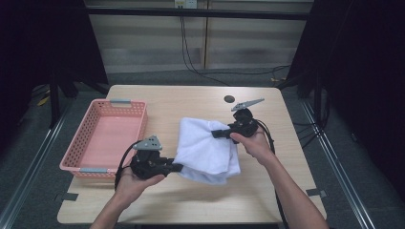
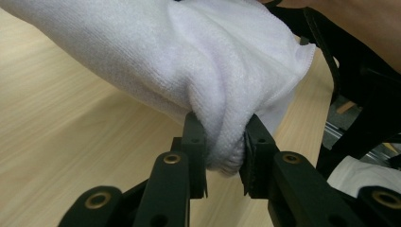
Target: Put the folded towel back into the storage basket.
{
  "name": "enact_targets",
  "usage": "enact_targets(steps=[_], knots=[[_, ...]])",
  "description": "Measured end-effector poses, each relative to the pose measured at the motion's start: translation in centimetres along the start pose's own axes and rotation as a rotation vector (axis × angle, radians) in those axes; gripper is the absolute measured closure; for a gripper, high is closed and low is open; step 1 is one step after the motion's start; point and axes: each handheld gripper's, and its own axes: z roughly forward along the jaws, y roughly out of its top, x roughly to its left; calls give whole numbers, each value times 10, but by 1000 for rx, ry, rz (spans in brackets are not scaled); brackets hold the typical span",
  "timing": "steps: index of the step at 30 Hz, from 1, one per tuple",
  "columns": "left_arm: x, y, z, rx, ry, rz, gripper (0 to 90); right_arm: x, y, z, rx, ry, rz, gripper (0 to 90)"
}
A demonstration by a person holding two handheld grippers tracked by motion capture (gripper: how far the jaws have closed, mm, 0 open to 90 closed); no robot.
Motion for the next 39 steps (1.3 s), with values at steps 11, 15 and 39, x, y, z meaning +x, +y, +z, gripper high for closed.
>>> enact_targets(steps=[11, 15, 39], knots=[[18, 6, -36, -46, 36, -27, 751, 8, 43, 19, -16, 43, -26, 658], [22, 6, -52, -72, 60, -43, 751, 11, 59, 29, -13, 67, -36, 658], [73, -21, -144, -198, 182, -154, 754, 53, 151, 101, -7, 149, -73, 660]])
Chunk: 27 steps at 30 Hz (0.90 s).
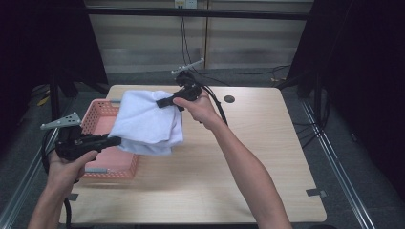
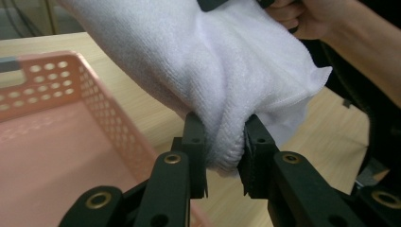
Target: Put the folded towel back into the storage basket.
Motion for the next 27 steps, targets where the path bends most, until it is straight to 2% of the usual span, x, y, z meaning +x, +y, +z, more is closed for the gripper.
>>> enact_targets(steps=[5, 8, 13, 15, 22, 27], knots=[[13, -5, -16, -26, 29, -31, 753, 5, 16, 20, 16, 15, -7, 660], [20, -8, -25, -33, 49, -44, 754, 9, 29, 33, 43, 14, -19, 660], [39, -15, -46, -65, 77, -89, 755, 16, 42, 58, 51, 27, -17, 661], [46, -20, -52, -60, 97, -105, 756, 19, 46, 69, 50, 30, -12, 661], [68, -40, -71, -58, 145, -169, 758, 29, 47, 109, 59, 22, 24, 663], [82, -54, -73, -28, 196, -202, 758, 32, 40, 133, 63, 7, 49, 664]])
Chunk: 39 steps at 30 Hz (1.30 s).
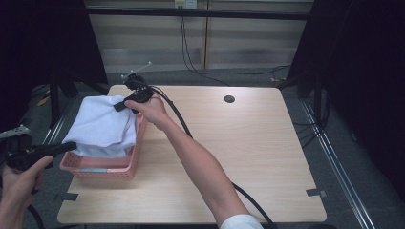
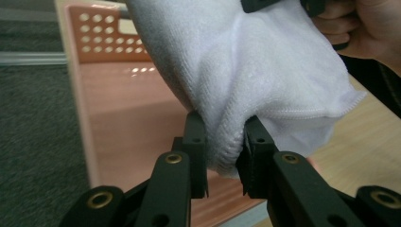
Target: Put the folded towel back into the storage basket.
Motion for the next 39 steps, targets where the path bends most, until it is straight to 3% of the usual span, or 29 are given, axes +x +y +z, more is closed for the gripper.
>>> enact_targets(steps=[3, 7, 10, 11, 13, 15, 16, 18, 21, 26, 31, 33, 36, 39], knots=[[8, -6, 3, 23, 32, -15, 758, -1, -7, 15, 18, -12, 17, 663], [11, -12, 12, 70, 78, -5, 755, -5, -17, 32, 54, -43, 28, 661], [12, -14, 18, 99, 90, -2, 743, -9, -23, 39, 54, -55, 40, 650], [13, -14, 20, 112, 101, 6, 713, -10, -25, 42, 56, -47, 37, 624], [11, -14, 20, 143, 155, 18, 547, -13, -28, 47, 80, -64, 20, 514], [8, -14, 19, 130, 117, 43, 542, -16, -30, 45, 45, -70, 20, 433], [4, -15, 20, 122, 122, 47, 521, -17, -30, 43, 40, -65, 29, 412], [-3, -14, 22, 120, 115, 59, 452, -20, -30, 37, 24, -79, 11, 383], [-10, -11, 28, 103, 109, 59, 437, -22, -31, 24, -2, -63, 12, 379], [-33, -5, 37, 49, 80, 70, 439, -19, -42, -5, -34, -50, -50, 382], [-61, -2, 47, 18, 64, 116, 445, -21, -59, -41, -77, -45, -92, 381], [-72, -3, 53, 13, 53, 125, 445, -24, -67, -57, -88, -50, -95, 380], [-90, -6, 66, 39, 65, 176, 444, -27, -82, -81, -129, -47, -86, 382], [-108, -10, 80, 29, 32, 183, 434, -28, -102, -101, -144, -56, -90, 383]])
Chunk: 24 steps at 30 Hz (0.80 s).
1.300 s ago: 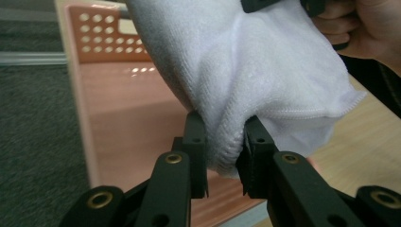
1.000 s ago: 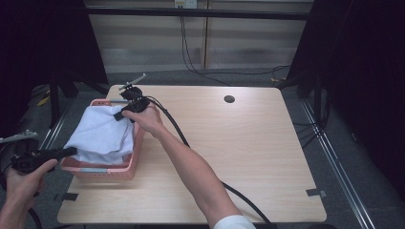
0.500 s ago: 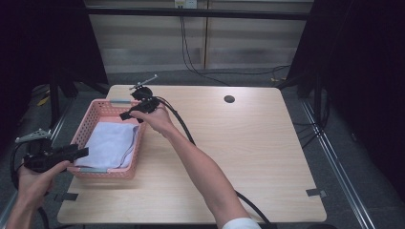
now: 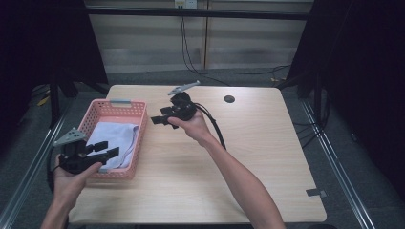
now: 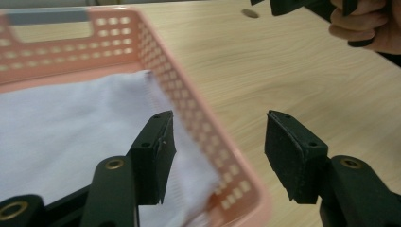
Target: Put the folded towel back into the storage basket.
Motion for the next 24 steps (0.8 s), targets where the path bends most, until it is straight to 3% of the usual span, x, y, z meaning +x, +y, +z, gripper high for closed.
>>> enact_targets(steps=[4, 8, 15, 17, 22, 24], knots=[[-27, -3, 18, 11, -35, 34, 407, -2, -21, -30, -13, -29, -10, 383], [-51, -9, 36, 55, -59, 60, 389, -2, -44, -60, -30, -57, -14, 378], [-83, -30, 57, 89, -64, 58, 335, 6, -96, -109, 8, -115, -22, 352], [-90, -38, 62, 127, -66, 77, 309, 9, -115, -119, 29, -145, -23, 351], [-98, -55, 69, 106, -54, 63, 286, 11, -148, -149, 9, -188, 15, 339], [-97, -56, 73, 129, -60, 72, 269, 9, -156, -158, 6, -215, 29, 314]])
